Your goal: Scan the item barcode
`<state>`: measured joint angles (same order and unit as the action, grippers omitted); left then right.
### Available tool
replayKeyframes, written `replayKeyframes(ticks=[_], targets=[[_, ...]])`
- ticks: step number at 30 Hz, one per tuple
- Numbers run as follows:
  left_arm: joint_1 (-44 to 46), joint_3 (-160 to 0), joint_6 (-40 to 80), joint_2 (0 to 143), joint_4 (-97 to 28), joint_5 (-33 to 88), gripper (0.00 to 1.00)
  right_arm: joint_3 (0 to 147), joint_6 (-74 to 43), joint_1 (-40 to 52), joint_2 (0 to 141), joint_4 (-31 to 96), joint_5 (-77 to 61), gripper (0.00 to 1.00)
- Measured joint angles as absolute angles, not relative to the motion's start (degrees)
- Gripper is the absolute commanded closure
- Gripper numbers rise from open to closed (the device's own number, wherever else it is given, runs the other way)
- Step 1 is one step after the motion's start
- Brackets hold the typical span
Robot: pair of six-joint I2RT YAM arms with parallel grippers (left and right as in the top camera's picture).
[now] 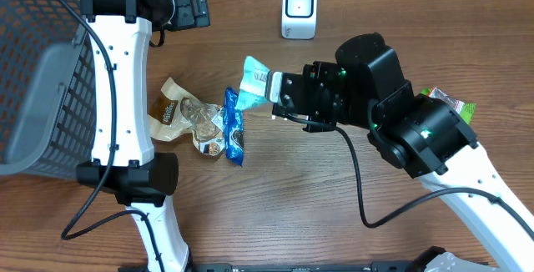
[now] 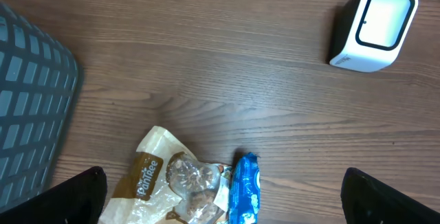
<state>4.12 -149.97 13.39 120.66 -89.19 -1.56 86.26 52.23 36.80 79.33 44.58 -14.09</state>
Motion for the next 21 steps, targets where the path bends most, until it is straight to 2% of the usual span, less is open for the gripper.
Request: replayKeyframes(ticks=[10,21], targets=[[4.1,-150.0,13.4,120.7,-89.2,-1.6,0.00,86.3,47.3,36.8,94.3,41.9,2.3,0.96],[4.1,-150.0,13.4,120.7,-89.2,-1.6,0.00,86.2,31.7,36.8,110.4,33.3,37.6,0.96]])
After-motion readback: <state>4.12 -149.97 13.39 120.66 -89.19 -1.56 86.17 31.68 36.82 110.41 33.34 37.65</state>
